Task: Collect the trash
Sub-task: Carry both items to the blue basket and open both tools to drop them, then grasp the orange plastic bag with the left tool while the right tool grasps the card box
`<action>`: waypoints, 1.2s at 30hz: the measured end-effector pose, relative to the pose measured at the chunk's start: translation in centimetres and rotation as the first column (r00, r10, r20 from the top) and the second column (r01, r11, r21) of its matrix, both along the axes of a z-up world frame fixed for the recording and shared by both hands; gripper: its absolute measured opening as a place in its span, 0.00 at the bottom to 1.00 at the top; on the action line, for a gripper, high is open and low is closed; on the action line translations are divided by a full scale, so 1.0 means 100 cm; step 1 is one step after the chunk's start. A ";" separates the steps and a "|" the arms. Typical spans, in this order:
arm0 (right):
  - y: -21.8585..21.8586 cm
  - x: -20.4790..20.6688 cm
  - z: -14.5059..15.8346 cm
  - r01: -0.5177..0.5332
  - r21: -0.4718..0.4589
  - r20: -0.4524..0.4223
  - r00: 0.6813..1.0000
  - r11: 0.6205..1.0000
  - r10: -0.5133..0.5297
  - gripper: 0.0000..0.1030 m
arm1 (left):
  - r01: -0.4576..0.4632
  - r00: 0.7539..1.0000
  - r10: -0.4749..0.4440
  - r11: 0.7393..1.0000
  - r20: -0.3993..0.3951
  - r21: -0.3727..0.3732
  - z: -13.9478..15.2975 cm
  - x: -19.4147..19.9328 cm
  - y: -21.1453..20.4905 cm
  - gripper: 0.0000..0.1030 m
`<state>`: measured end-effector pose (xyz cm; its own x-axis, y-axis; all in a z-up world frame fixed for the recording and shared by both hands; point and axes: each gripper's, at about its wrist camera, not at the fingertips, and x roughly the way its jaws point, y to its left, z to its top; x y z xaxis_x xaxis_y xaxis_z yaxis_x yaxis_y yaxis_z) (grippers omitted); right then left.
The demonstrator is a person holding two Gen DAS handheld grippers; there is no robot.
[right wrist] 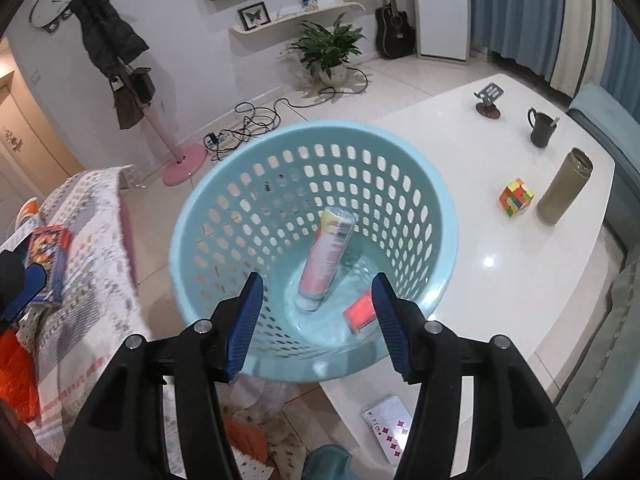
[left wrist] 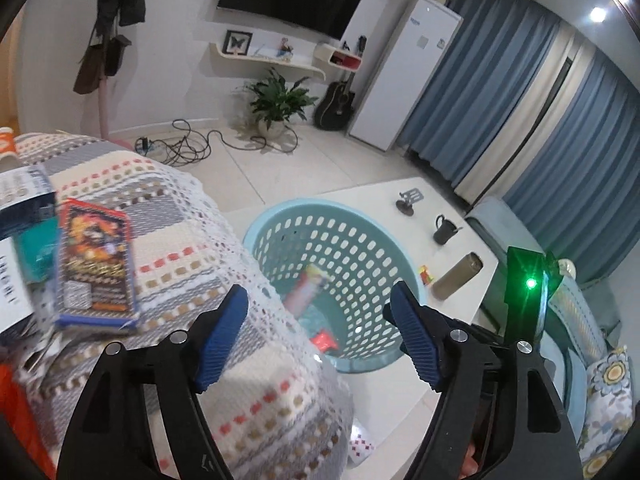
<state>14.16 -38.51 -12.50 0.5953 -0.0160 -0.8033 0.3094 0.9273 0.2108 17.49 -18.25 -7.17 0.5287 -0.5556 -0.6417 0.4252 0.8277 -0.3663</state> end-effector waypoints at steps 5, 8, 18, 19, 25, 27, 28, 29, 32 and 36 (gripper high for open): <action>0.025 -0.014 0.029 -0.052 -0.021 0.075 0.996 0.998 0.053 0.51 | -0.031 0.997 0.032 0.999 0.074 -0.013 0.023 -0.030 0.026 0.71; 0.049 -0.025 0.052 -0.098 -0.046 0.135 0.985 0.994 0.103 0.51 | -0.072 0.989 0.075 0.997 0.125 -0.029 0.040 -0.051 0.051 0.74; 0.131 -0.044 0.096 -0.249 -0.112 0.255 0.929 0.962 0.270 0.51 | -0.298 0.923 0.289 0.955 0.254 -0.003 0.069 -0.116 0.157 0.87; 0.140 -0.043 0.097 -0.264 -0.119 0.256 0.923 0.957 0.287 0.51 | -0.325 0.915 0.312 0.946 0.257 0.008 0.067 -0.120 0.168 0.88; 0.182 -0.033 0.093 -0.324 -0.159 0.241 0.903 0.932 0.355 0.52 | -0.428 0.891 0.414 0.903 0.185 0.044 0.042 -0.129 0.221 0.90; 0.194 -0.025 0.090 -0.345 -0.172 0.230 0.897 0.923 0.378 0.52 | -0.435 0.894 0.424 0.899 0.145 0.055 0.030 -0.125 0.232 0.90; 0.199 -0.020 0.089 -0.354 -0.174 0.224 0.894 0.919 0.387 0.51 | -0.434 0.896 0.425 0.899 0.128 0.057 0.024 -0.122 0.236 0.90; 0.201 -0.015 0.086 -0.362 -0.171 0.216 0.893 0.916 0.394 0.52 | -0.432 0.899 0.424 0.900 0.110 0.058 0.019 -0.118 0.239 0.90; 0.208 0.001 0.079 -0.395 -0.136 0.193 0.889 0.909 0.415 0.52 | -0.413 0.910 0.410 0.909 0.062 0.056 0.004 -0.107 0.238 0.90; 0.212 0.022 0.073 -0.414 -0.098 0.161 0.891 0.905 0.425 0.52 | -0.393 0.919 0.392 0.915 0.030 0.085 -0.009 -0.096 0.231 0.90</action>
